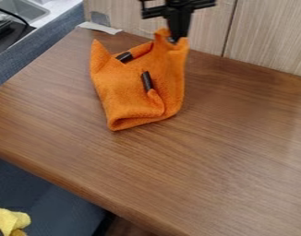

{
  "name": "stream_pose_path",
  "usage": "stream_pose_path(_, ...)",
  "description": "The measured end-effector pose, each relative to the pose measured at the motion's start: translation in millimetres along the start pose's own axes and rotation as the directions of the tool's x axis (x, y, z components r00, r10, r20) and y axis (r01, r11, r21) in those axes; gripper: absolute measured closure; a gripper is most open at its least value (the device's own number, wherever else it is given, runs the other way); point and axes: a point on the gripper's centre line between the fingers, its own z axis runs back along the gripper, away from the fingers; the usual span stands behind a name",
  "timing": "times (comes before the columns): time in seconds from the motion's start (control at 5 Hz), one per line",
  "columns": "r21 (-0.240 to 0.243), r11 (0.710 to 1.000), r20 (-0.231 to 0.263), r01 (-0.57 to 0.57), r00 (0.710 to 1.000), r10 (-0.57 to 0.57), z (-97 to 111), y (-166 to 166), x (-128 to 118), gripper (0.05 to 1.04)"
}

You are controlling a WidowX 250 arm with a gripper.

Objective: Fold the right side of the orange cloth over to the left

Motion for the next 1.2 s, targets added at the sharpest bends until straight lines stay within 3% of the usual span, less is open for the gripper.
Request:
stream_pose_path(0.2,-0.031,0.999,-0.005,-0.034,0.999,0.034,-2,31,-7,1.028)
stream_pose_path(0.4,-0.005,0.999,0.007,-0.035,0.999,0.035,-2,50,-14,1.029)
stream_pose_path(0.6,0.071,0.997,0.013,-0.041,0.999,0.04,-20,78,-20,1.029)
stream_pose_path(0.8,0.112,0.994,0.019,-0.019,1.0,0.017,-38,99,-24,1.029)
stream_pose_path(1.0,0.179,0.984,-0.019,0.005,1.0,-0.002,-66,110,-24,1.029)
stream_pose_path(1.2,0.209,0.978,-0.039,0.019,0.999,-0.011,-70,114,-26,1.013)
